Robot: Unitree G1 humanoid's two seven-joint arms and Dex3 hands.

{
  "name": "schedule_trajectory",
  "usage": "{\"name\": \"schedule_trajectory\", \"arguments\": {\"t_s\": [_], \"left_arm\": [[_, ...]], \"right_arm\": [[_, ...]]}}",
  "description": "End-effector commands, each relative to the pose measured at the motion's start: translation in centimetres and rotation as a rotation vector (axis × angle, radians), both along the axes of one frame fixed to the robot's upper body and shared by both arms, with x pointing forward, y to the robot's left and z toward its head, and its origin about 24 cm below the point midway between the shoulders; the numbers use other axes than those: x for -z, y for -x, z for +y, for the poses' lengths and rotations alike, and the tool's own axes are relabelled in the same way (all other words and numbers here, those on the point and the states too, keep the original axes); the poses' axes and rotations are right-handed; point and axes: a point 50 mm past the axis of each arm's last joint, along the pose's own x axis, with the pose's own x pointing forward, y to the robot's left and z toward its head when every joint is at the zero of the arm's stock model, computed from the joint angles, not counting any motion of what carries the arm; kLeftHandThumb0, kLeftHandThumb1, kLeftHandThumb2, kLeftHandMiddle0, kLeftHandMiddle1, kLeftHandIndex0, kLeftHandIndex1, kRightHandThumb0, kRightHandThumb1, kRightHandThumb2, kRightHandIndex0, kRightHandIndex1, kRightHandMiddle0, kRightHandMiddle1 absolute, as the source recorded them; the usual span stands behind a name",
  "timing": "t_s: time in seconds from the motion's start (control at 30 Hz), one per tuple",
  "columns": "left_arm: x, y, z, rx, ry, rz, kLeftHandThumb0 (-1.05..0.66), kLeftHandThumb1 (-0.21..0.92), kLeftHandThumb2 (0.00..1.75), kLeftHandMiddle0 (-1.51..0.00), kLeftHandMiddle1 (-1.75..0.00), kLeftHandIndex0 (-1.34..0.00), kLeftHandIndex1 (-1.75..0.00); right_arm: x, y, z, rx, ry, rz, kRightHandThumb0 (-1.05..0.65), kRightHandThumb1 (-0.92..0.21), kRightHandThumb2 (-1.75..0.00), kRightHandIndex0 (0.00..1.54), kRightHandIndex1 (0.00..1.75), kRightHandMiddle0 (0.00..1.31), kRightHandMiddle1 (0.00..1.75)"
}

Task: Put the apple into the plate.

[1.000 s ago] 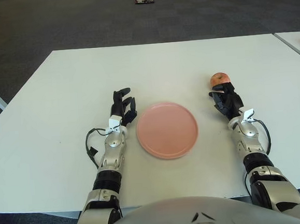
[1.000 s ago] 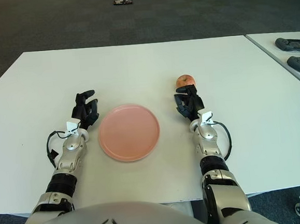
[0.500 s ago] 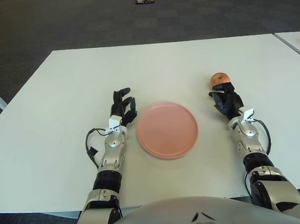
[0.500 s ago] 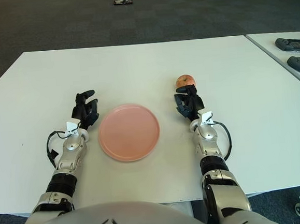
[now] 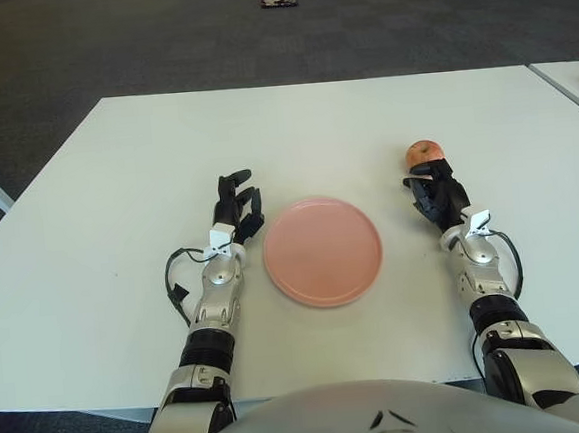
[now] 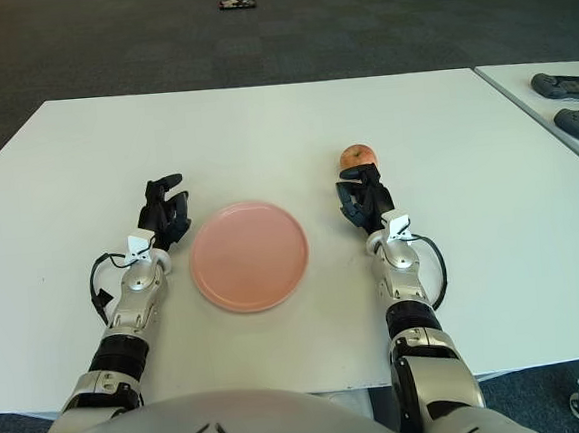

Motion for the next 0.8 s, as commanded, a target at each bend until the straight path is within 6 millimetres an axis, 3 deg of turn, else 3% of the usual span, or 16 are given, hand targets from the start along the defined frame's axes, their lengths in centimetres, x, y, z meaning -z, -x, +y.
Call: {"name": "schedule_trajectory", "arguments": {"t_s": [0.0, 0.77], "left_arm": [[1.43, 0.52, 0.02, -0.005, -0.012, 0.080, -0.77, 0.92, 0.60, -0.26, -0.75, -0.01, -1.22], [1.45, -0.08, -0.79, -0.012, -0.001, 0.078, -0.78, 0.92, 0.62, -0.27, -0.76, -0.03, -1.22]], "right_arm": [[2.53, 1.49, -0.04, 0.009, -0.019, 0.142, -0.35, -0.92, -0.47, 0.34, 1.23, 0.25, 1.69], [2.43, 1.08, -0.86, 0.012, -0.019, 0.150, -0.35, -0.92, -0.47, 0.34, 1.23, 0.25, 1.69]]}}
